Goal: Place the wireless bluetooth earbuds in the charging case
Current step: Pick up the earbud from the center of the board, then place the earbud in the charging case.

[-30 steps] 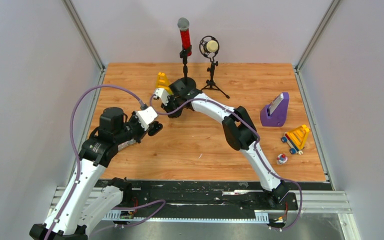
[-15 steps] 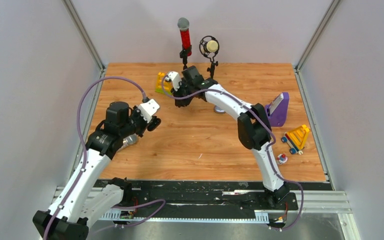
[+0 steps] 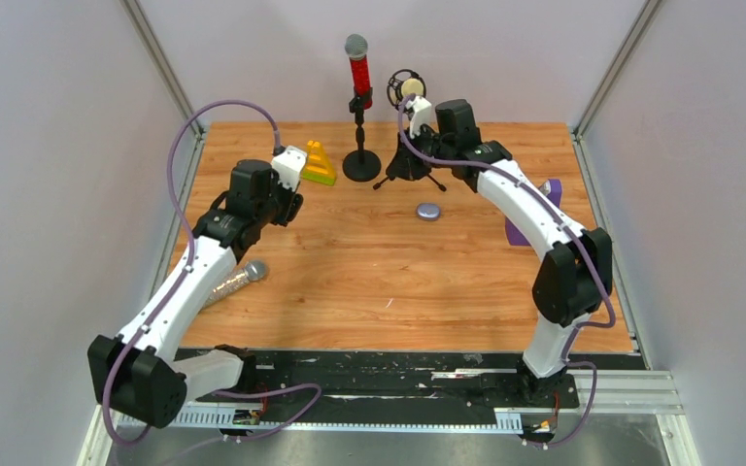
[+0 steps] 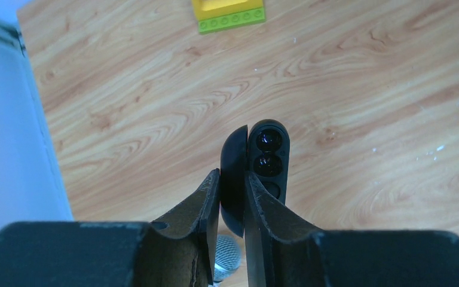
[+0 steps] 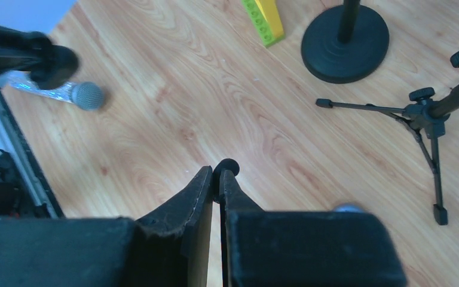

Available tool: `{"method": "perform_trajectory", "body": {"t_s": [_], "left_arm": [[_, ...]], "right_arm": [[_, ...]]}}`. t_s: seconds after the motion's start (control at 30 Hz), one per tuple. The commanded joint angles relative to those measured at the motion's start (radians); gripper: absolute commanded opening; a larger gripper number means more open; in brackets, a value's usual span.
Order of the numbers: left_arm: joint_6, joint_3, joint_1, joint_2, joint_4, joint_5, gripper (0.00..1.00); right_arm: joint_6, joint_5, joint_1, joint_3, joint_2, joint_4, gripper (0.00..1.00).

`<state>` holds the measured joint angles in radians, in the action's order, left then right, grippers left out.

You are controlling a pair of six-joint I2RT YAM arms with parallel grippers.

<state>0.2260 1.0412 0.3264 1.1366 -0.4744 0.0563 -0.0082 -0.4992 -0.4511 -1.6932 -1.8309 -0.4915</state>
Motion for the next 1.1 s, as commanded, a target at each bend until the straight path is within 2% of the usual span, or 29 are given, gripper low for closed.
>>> {"method": "perform_trajectory", "body": {"t_s": [0.0, 0.1, 0.33, 0.7, 1.07], "left_arm": [[-0.195, 0.076, -0.003, 0.064, 0.078, 0.097, 0.28], [-0.324, 0.118, -0.003, 0.117, 0.042, 0.088, 0.28], [-0.484, 0.139, 0.001, 0.193, 0.031, 0.008, 0.29], [-0.505, 0.219, 0.067, 0.276, 0.023, -0.107, 0.30], [-0.575, 0.158, 0.085, 0.261, 0.067, -0.106, 0.27]], "right_arm": [[0.181, -0.037, -0.019, 0.076, 0.111, 0.159, 0.00], [0.267, -0.071, -0.018, 0.085, 0.111, 0.175, 0.00], [0.431, -0.145, -0.019, 0.125, 0.098, 0.247, 0.00], [0.524, -0.168, -0.041, 0.082, 0.040, 0.271, 0.00], [0.515, -0.090, -0.121, 0.015, -0.049, 0.229, 0.00]]}}
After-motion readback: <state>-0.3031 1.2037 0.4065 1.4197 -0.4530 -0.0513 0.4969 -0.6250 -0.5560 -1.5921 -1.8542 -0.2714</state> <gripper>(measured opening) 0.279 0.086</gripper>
